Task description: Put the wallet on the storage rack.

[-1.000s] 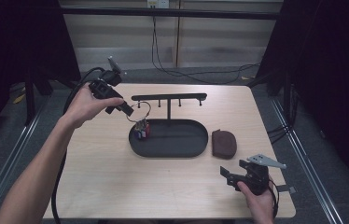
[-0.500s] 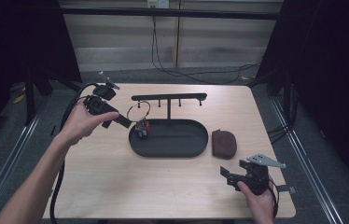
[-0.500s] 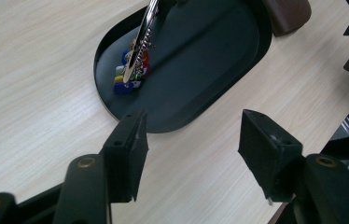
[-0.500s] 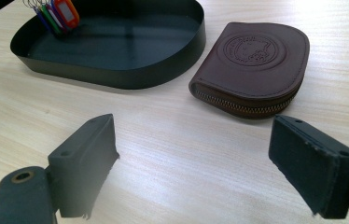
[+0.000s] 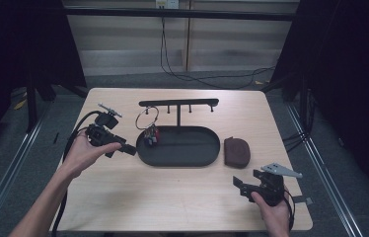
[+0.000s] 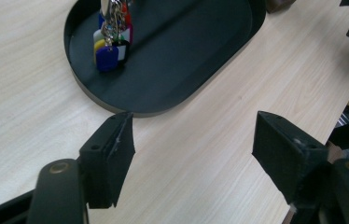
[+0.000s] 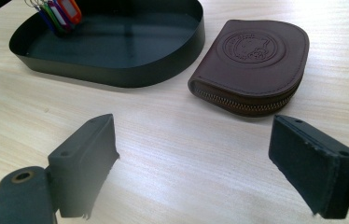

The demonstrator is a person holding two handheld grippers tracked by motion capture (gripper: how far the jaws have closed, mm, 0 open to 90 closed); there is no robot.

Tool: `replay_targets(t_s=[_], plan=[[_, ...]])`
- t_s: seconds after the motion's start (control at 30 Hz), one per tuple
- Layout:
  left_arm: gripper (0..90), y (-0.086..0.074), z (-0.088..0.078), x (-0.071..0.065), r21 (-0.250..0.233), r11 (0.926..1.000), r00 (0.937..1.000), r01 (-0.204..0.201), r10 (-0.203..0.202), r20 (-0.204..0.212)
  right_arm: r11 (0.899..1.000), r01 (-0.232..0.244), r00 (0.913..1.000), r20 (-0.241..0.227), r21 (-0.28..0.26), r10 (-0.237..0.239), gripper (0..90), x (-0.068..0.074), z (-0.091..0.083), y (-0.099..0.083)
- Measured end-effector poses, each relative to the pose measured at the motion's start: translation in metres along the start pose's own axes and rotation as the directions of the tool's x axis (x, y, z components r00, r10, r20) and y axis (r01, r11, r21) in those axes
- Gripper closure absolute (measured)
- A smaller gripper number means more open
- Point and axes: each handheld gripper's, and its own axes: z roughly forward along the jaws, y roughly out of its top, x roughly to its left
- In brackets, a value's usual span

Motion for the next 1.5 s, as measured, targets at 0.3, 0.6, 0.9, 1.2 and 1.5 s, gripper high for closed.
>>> replay_targets(t_s=[0.3, 0.6, 0.9, 1.2, 1.5], plan=[[23.6, -0.029, 0.009, -0.008, -0.041, 0.9990, 0.9998, 0.014, -0.015, -0.014, 1.000, -0.008, 1.0000, -0.003, -0.002, 0.008, 14.9, 0.000, -0.001, 0.000], [17.2, -0.071, 0.019, -0.012, -0.091, 0.9959, 1.0000, 0.002, -0.002, -0.005, 0.998, -0.056, 0.9982, -0.021, 0.019, 0.056, 15.4, -0.006, 0.002, 0.000], [16.6, -0.115, 0.026, -0.019, -0.137, 0.9905, 0.9999, 0.011, -0.011, 0.001, 0.998, -0.051, 0.9987, -0.008, 0.029, 0.051, 16.0, -0.004, 0.004, 0.002], [16.6, -0.152, 0.033, -0.031, -0.195, 0.9796, 0.9988, 0.047, -0.048, -0.001, 0.996, -0.043, 0.9991, 0.006, 0.072, 0.043, 17.1, -0.006, 0.011, 0.008], [16.3, -0.167, 0.035, -0.035, -0.247, 0.9688, 0.9998, 0.019, -0.017, 0.010, 0.993, -0.031, 0.9994, 0.018, 0.116, 0.029, 17.1, -0.004, 0.015, 0.021]])
